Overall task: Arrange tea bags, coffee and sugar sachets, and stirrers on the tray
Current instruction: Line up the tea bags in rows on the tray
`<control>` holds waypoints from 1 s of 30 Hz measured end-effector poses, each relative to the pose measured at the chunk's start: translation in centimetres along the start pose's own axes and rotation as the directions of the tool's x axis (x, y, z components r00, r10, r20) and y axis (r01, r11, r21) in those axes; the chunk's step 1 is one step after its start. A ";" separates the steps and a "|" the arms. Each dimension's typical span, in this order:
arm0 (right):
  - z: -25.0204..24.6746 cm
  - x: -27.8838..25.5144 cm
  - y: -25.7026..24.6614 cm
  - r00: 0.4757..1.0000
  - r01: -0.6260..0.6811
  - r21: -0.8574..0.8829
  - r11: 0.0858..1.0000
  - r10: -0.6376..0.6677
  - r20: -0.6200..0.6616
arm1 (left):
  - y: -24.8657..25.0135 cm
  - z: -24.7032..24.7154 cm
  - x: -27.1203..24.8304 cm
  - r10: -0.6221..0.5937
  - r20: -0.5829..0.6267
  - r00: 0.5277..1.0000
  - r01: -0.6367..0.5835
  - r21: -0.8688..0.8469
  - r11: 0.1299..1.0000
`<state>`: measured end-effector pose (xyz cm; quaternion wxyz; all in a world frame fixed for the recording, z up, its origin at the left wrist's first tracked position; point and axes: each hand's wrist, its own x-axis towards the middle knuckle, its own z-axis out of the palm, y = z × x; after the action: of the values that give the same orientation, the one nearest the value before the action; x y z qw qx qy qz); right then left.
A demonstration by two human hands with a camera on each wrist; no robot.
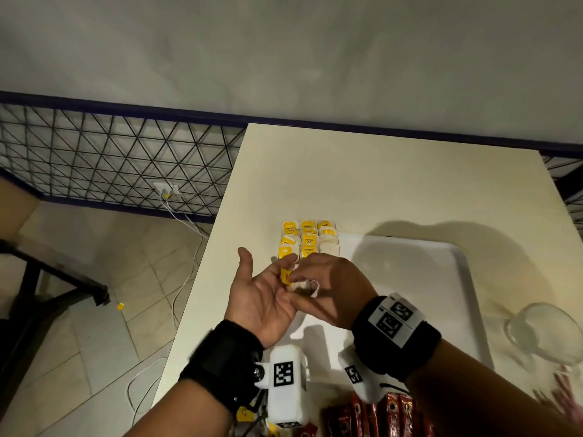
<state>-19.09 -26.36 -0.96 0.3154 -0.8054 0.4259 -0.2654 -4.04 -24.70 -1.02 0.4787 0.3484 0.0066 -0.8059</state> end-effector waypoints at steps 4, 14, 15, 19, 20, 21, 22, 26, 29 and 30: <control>0.1 0.0 -0.1 0.990 -0.140 -0.063 0.988 0.138 -0.030 | 0.2 0.2 -0.4 0.061 0.020 0.998 -0.062 0.064 0.996; -0.9 0.6 -0.5 0.879 -0.453 0.186 0.872 0.472 -0.073 | -0.3 -0.3 -0.3 0.298 -0.027 0.954 -0.235 0.546 0.804; -1.1 0.7 -0.8 0.869 -0.469 0.239 0.851 0.493 -0.051 | -0.5 -0.5 -0.3 0.384 -0.004 0.923 -0.282 0.672 0.685; -1.5 0.9 -1.4 0.854 -0.485 0.384 0.786 0.521 0.012 | -0.9 -1.0 -1.1 0.648 0.299 0.701 -0.431 0.901 0.050; -1.6 0.9 -1.5 0.855 -0.485 0.394 0.781 0.519 0.025 | -0.9 -1.2 -1.2 0.659 0.419 0.625 -0.463 0.878 -0.120; -1.6 0.9 -1.5 0.857 -0.486 0.393 0.780 0.514 0.040 | -0.7 -1.5 -1.1 0.640 0.516 0.569 -0.483 0.840 -0.247; -1.6 0.9 -1.5 0.859 -0.488 0.394 0.779 0.508 0.060 | -0.6 -1.6 -1.2 0.617 0.572 0.541 -0.488 0.811 -0.323; -2.1 0.9 -2.2 0.851 -0.518 0.402 0.755 0.503 0.154 | 0.0 -2.1 -0.8 0.567 0.666 0.485 -0.454 0.745 -0.489; -2.2 0.7 -1.9 0.849 -0.504 0.407 0.762 0.523 0.071 | 0.6 -2.3 -0.7 0.535 0.677 0.505 -0.459 0.736 -0.498; -2.3 0.5 -1.7 0.861 -0.480 0.371 0.795 0.507 0.027 | 0.8 -2.3 -0.8 0.515 0.671 0.534 -0.469 0.741 -0.480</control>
<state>-19.54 -26.70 1.87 0.5019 -0.5830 0.5753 -0.2780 -1.91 -23.77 -2.03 0.3846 0.5346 -0.7310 -0.1786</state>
